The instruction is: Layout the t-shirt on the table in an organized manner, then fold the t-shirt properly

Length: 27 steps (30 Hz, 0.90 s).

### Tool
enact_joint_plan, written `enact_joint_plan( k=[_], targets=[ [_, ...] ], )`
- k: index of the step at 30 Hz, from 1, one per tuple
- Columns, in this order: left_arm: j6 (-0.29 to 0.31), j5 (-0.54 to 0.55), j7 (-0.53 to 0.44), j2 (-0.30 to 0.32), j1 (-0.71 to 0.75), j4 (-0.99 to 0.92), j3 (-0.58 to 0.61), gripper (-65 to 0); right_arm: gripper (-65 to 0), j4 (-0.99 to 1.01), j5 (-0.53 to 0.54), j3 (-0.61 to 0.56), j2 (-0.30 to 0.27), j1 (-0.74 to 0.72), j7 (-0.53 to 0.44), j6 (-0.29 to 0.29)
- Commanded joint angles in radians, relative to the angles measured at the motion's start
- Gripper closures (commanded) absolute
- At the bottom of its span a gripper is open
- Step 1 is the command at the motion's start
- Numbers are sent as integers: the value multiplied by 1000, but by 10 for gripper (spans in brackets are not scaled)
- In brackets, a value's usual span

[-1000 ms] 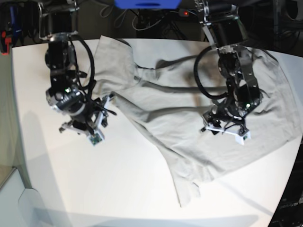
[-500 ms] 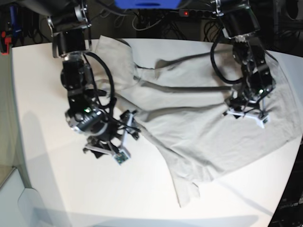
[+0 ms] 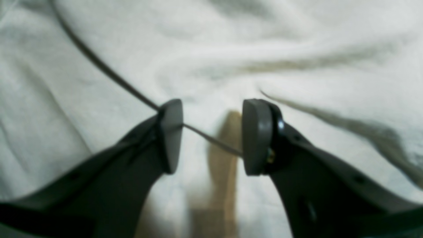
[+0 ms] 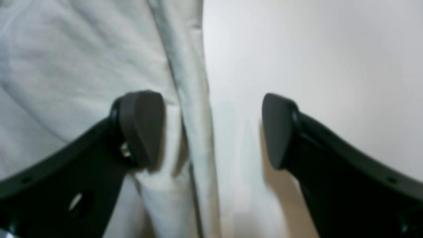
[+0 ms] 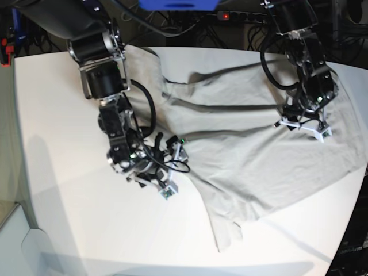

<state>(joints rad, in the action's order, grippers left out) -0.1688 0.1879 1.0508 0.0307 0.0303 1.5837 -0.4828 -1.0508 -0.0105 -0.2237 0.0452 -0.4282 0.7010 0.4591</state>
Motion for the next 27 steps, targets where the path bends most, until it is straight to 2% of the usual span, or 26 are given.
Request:
enact_joint_plan(
  k=[1,4,7,12,13,18,22,27],
  targets=[
    [-7,2,-11,7,1,19,0,-283,-466,-4,8,0,5,-27,-30,-1],
    [-7,2,-13,4,6,17,0,-283,-413,22,8,-7,5,-24,-59,-1],
    [-7,2,-14,-2,6,10,0,-283,-318,68,8,-7,5,-30,-60,-1],
    [-7,2,-14,-2,7,7,2,-283,-29,76,8,-9,6,-33,-63,-1],
    [-7,2,-14,-2,7,7,6,-283,0,74,8,-10,15,-37,-62,-1],
    [-7,2,-13,-4,7,7,9,-283,0,28,5,-41,32,-51,-53,-1],
    [-7,2,-13,-4,6,7,9,-283,0,-184,4,-208,22,32,-42,-1],
    [-7,2,-10,4,4,7,9,-283,0,-478,4,-414,-57,130,-50,-1]
  ],
)
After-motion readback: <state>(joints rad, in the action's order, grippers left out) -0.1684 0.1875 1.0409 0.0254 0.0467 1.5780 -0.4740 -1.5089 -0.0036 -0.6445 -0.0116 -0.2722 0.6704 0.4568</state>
